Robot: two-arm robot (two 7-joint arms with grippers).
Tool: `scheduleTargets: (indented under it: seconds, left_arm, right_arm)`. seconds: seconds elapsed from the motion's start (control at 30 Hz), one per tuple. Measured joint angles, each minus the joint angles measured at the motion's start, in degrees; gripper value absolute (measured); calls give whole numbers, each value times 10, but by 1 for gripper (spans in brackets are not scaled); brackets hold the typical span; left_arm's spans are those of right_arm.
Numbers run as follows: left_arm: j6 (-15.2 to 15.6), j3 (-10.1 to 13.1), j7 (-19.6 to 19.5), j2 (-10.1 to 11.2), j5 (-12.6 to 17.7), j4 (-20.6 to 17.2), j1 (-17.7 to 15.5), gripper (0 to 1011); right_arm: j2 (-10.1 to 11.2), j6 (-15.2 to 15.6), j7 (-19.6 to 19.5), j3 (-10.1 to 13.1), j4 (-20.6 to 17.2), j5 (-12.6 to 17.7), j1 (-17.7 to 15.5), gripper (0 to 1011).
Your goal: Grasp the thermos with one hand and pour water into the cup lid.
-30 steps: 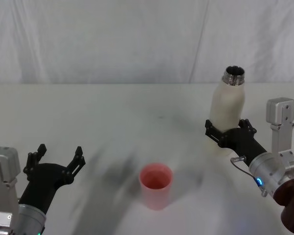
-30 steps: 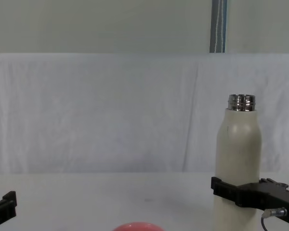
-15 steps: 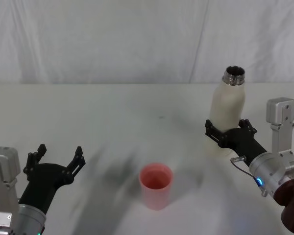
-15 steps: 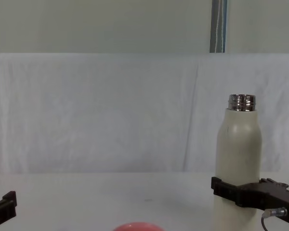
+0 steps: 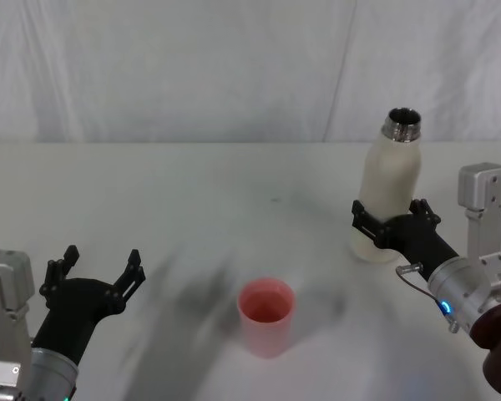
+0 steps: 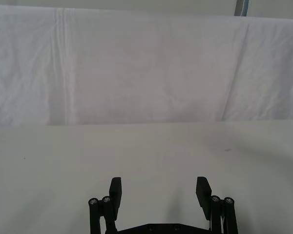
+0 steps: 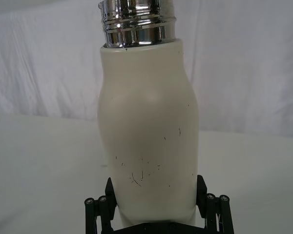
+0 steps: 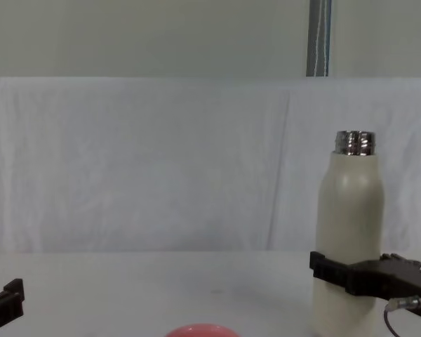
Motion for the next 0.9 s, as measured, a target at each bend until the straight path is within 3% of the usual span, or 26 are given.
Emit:
scheduleTargets:
  seconds: [0.9]
  left_arm:
    - [0, 0, 0, 0, 0, 0, 0, 1001]
  right_arm:
    - [46, 11, 6, 5, -106, -16, -27, 961]
